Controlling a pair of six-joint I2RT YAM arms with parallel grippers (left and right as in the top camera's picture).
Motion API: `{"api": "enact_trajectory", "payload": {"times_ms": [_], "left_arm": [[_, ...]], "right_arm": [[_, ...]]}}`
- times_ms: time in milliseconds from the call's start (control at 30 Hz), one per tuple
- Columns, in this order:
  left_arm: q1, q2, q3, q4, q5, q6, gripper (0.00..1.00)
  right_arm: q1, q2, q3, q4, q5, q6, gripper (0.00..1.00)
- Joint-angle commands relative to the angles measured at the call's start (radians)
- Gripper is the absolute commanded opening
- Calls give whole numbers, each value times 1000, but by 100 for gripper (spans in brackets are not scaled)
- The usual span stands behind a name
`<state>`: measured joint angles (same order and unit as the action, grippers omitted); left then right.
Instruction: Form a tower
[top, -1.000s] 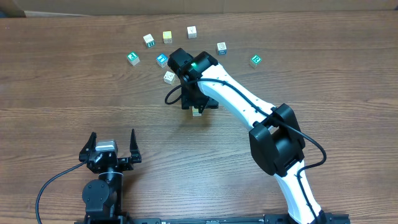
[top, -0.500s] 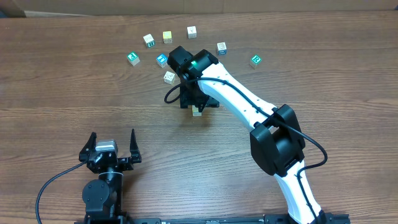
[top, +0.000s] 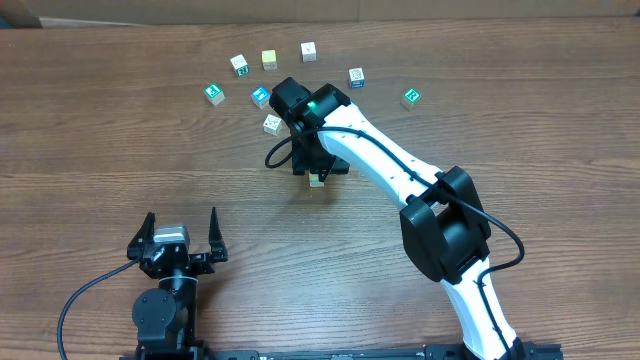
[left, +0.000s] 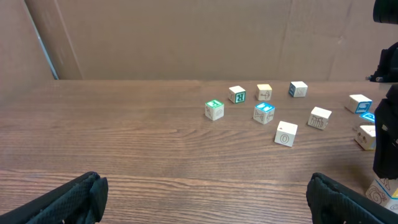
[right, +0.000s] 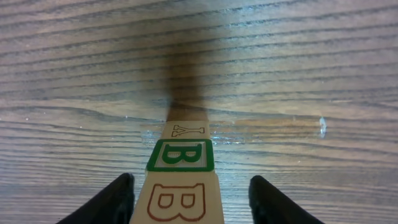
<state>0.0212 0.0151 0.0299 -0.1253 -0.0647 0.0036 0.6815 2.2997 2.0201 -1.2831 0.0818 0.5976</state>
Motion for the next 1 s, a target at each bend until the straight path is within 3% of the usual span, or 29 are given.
{"api": "enact_trajectory", "payload": {"times_ms": [0, 967], "left_arm": [[-3, -10, 6, -12, -13, 19, 100], [-3, -10, 6, -12, -13, 19, 100]], "right_arm": [[3, 1, -4, 3, 3, -3, 52], [3, 1, -4, 8, 2, -3, 34]]}}
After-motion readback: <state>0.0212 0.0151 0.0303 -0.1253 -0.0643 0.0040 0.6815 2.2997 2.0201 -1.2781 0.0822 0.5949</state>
